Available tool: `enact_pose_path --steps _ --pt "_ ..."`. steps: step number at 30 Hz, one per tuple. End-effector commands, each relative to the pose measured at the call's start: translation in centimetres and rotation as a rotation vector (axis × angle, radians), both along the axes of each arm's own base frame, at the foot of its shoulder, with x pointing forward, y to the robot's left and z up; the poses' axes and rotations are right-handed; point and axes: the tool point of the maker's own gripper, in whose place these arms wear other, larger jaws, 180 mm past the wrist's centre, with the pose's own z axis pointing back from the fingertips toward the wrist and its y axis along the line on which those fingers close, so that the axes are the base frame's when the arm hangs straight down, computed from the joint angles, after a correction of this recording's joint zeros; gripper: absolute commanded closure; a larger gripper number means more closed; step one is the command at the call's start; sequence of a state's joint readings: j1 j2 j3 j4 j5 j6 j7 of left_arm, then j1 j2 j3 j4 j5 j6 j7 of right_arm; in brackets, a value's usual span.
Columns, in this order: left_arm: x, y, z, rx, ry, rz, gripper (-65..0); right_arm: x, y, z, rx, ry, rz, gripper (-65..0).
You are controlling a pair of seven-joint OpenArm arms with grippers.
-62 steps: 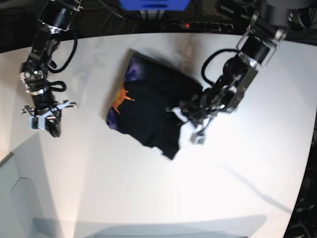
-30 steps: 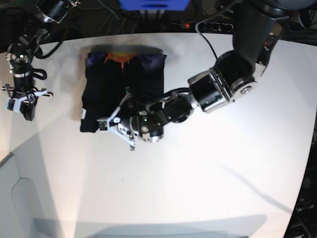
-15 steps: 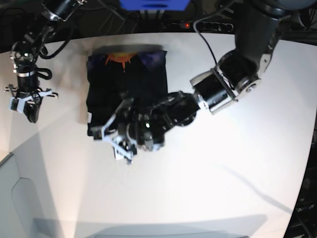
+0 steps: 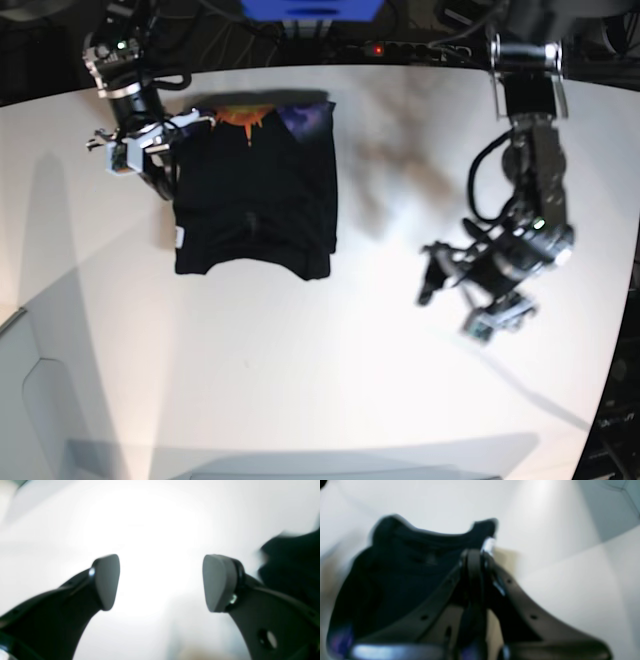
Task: Fold the T-shirt properly
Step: 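Release the bundle and tuck its printed edge with the right gripper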
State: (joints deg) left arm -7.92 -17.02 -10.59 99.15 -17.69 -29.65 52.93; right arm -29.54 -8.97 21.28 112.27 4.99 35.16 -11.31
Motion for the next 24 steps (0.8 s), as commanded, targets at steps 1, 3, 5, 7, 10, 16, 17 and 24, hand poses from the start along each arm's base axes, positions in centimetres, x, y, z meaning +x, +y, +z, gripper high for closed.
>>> enact_pose_path --steps 1,3,5,7,10,16,17,24 --pt "-0.7 1.4 1.0 -0.021 -0.039 0.039 -49.4 -0.2 0.9 0.9 0.028 -0.033 0.019 0.0" --pt "-3.5 4.7 -0.3 -0.016 -0.012 0.136 -49.4 -1.0 2.0 0.2 0.048 -0.004 0.041 0.0" --pt "-6.0 7.3 -1.7 -0.006 0.033 0.212 -49.4 -1.6 2.5 -0.4 0.061 0.019 0.053 0.0" --pt "-8.2 9.5 -2.9 0.006 0.075 0.276 -49.4 -1.9 2.9 -1.2 0.075 0.041 0.060 0.0" --pt "-11.0 12.0 -4.2 0.025 0.127 0.351 -49.4 -2.6 3.1 -3.6 0.103 0.105 0.054 0.0" --pt "-13.4 15.1 -4.2 0.050 0.144 0.439 -49.4 -3.9 3.7 -8.2 0.170 0.209 0.036 0.0" --pt "-13.5 15.5 -4.1 0.054 0.143 0.451 -49.4 -4.0 3.7 -8.5 0.180 0.207 0.031 0.0" --pt "-15.2 16.9 -4.2 0.043 0.151 0.525 -49.4 -1.2 4.2 -2.6 0.181 -0.028 0.047 0.0"
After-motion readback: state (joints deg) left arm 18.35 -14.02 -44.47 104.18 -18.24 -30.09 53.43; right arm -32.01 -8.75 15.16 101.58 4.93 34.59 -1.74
